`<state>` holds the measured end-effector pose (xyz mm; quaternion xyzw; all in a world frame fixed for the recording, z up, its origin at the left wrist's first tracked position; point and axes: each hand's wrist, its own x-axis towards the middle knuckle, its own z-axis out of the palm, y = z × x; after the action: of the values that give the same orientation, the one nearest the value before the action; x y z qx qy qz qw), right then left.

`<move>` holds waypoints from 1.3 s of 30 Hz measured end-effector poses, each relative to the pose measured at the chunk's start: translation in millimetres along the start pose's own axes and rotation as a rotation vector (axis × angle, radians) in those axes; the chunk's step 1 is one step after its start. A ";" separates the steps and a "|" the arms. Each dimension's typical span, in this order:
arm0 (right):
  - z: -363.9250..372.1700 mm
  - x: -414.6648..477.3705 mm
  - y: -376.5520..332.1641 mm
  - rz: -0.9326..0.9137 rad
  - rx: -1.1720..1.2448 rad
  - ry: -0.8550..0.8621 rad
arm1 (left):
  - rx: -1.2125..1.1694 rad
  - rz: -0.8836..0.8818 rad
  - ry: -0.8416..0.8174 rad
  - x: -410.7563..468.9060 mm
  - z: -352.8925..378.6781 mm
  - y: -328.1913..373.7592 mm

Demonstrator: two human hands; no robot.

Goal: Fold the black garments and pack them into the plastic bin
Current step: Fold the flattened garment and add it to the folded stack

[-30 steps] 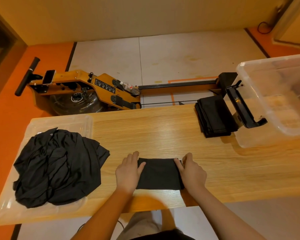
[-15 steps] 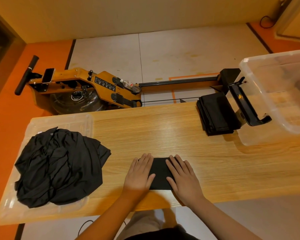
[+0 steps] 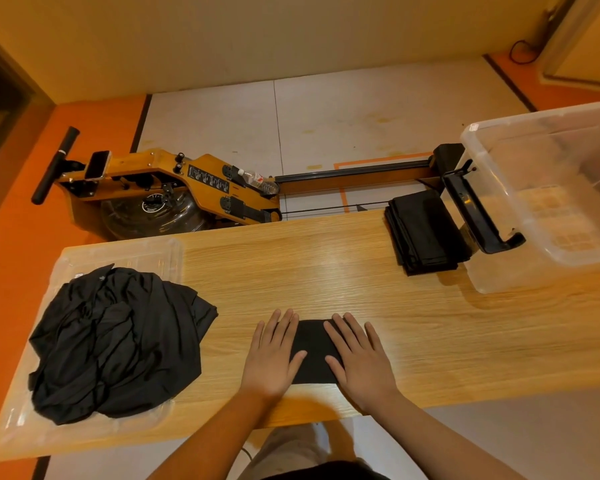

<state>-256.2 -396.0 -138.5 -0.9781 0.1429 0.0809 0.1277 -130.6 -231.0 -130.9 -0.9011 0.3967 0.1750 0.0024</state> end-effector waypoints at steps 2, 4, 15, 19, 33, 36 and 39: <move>-1.4 1.4 0.9 -0.010 0.003 -0.023 | 0.013 -0.001 -0.014 0.8 -2.0 1.7; -1.8 4.7 4.6 -0.040 0.008 -0.026 | 0.021 0.003 -0.013 -0.1 -3.5 2.0; -49.3 57.4 41.0 0.190 -0.018 0.272 | -0.531 -0.368 0.043 24.5 -35.1 63.2; -29.0 20.6 18.2 0.111 0.048 0.250 | -0.540 -0.315 0.128 43.2 -43.0 67.5; -33.7 -22.8 21.6 0.529 0.030 0.230 | -0.249 0.126 0.021 123.6 -78.1 60.0; -32.3 -16.3 15.8 0.599 0.074 0.146 | -0.281 0.104 0.030 129.9 -82.2 63.3; -32.4 -7.6 11.1 0.646 0.164 0.152 | -0.348 0.100 0.039 134.0 -88.4 62.3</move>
<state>-262.8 -413.2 -108.7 -0.8722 0.4603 0.0321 0.1625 -63.8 -382.0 -82.1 -0.8703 0.4045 0.2236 -0.1701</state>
